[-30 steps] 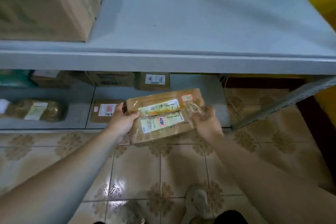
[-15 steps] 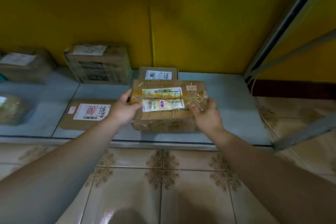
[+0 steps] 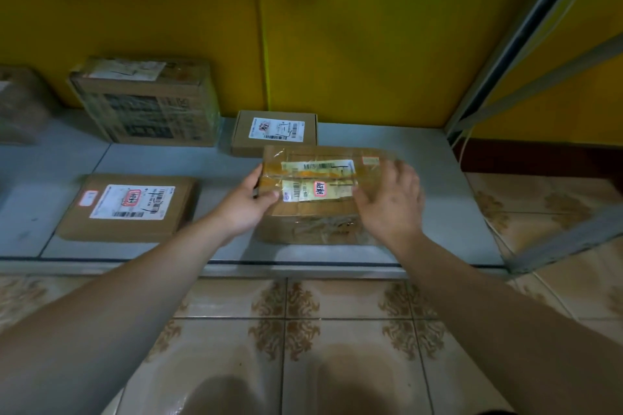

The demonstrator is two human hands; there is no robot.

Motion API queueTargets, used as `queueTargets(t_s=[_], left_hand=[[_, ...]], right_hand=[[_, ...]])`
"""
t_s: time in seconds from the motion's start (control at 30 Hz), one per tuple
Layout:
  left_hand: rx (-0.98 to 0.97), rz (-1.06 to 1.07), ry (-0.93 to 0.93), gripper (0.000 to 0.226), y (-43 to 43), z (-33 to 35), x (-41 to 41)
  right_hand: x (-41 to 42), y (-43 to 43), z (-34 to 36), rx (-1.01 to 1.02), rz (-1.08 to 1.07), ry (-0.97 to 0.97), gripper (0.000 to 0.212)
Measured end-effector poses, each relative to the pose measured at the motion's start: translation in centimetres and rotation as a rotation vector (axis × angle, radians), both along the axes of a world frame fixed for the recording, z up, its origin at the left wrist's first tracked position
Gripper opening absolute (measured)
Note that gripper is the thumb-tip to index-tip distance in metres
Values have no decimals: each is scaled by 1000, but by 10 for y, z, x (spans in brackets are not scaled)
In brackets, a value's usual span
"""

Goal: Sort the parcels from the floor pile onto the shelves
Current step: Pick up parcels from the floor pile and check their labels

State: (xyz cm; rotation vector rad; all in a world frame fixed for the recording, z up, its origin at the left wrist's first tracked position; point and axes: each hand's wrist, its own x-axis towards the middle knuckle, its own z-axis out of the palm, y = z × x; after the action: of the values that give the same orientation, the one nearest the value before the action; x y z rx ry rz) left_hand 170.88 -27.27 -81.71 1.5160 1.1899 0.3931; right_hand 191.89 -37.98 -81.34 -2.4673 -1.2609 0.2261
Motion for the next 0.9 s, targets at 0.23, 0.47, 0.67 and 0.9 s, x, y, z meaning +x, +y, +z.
queueTargets(t_s=[0.23,0.47,0.67,0.9], left_hand=[[213,-59,363,46,15,-36,7],[357,-285,884,70,17,-106,6],[442,-186,929,76,11,-121,14],[481,-167,939,74,10,-123,11]], right_hand=[[0,8,-6,-326,229,-136,75],[47,24,-16,-310,155,-206,74],[78,49,-23,-232,113,-226,71],[113,81,-29,-207,64,-303,70]])
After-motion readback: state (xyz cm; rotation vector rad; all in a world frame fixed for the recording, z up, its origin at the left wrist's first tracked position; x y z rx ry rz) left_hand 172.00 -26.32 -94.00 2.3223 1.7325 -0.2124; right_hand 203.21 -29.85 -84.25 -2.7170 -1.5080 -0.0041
